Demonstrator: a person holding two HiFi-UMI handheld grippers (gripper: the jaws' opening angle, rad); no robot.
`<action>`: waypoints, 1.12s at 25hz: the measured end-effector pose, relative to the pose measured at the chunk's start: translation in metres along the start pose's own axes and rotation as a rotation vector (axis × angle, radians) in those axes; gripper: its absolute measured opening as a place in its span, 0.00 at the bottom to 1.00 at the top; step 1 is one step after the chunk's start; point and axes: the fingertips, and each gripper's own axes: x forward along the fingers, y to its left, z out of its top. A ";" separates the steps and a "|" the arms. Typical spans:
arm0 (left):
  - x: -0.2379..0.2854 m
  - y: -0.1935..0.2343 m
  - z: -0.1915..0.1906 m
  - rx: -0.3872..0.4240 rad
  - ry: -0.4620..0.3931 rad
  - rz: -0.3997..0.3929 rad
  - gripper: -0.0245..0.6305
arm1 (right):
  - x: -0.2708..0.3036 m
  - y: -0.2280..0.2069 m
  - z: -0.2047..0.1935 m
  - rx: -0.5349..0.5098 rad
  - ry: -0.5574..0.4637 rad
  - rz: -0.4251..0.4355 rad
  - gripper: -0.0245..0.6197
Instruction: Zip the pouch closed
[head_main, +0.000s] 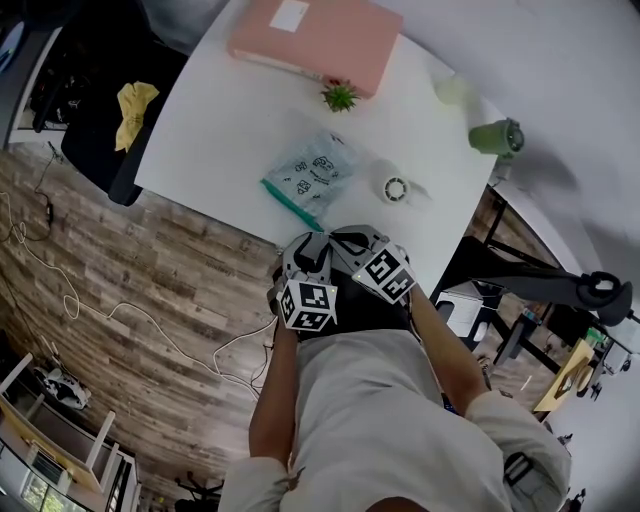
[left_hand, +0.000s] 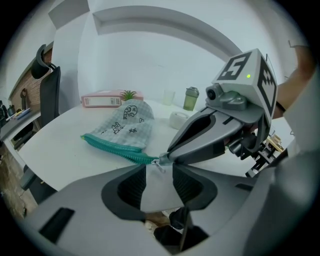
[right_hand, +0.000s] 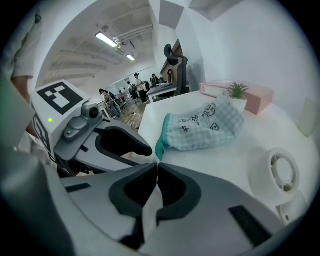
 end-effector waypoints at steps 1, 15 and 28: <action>0.001 0.001 0.000 0.000 0.002 0.003 0.28 | 0.000 0.000 0.001 0.001 -0.001 0.004 0.05; 0.004 0.007 -0.005 0.062 0.036 -0.042 0.04 | 0.000 0.005 -0.001 -0.030 0.022 -0.004 0.05; 0.003 0.003 -0.004 0.101 0.046 -0.083 0.03 | -0.003 -0.002 -0.010 -0.046 0.053 -0.071 0.04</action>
